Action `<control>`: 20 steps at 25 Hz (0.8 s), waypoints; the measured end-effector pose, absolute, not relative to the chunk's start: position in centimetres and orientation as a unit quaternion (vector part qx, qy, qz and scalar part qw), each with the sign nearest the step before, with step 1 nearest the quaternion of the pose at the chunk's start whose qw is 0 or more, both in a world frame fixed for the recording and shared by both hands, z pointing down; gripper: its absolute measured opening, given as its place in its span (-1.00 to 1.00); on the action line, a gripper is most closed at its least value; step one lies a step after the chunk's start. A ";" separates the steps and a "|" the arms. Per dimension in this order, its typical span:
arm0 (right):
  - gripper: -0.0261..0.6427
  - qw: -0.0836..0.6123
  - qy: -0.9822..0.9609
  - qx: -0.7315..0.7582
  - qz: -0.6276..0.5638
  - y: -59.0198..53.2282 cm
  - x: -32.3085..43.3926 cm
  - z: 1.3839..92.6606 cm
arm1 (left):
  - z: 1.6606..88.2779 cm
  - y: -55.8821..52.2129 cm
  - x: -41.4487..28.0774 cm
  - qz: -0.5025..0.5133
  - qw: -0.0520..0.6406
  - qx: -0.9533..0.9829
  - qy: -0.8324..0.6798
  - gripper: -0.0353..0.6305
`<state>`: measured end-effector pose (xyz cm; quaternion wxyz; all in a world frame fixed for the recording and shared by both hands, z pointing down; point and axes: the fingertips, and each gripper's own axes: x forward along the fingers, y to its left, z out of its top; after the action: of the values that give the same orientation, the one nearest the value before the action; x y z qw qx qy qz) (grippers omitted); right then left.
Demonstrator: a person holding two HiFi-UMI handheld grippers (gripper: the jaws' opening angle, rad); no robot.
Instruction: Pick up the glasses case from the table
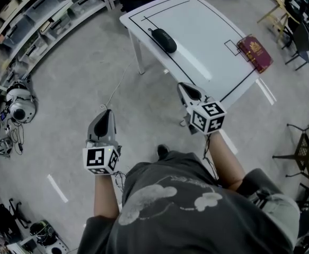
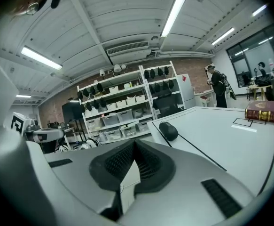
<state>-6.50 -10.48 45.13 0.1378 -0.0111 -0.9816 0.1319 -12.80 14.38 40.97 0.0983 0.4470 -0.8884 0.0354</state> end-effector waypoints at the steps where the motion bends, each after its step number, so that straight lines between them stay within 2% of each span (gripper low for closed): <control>1: -0.92 0.137 -0.981 -0.009 0.134 -11.1 -6.8 45.1 | 40.7 13.6 -13.2 0.037 0.095 0.453 -0.886 -0.88; 12: -0.92 0.126 -0.980 0.036 0.150 -16.0 -8.4 45.6 | 40.2 7.3 -17.3 0.043 0.082 0.516 -0.852 -0.86; 15: -0.92 0.125 -0.979 0.058 0.153 -17.9 -8.7 46.0 | 40.5 5.1 -18.9 0.037 0.082 0.546 -0.833 -0.47; 20: -0.92 0.125 -0.975 0.108 0.151 -21.5 -9.6 46.6 | 41.8 0.0 -21.9 0.058 0.087 0.616 -0.781 -0.14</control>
<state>-9.61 -21.46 46.59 0.1248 0.1084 -0.9746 0.1514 -21.94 0.00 41.83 0.0872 0.6162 -0.7805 0.0584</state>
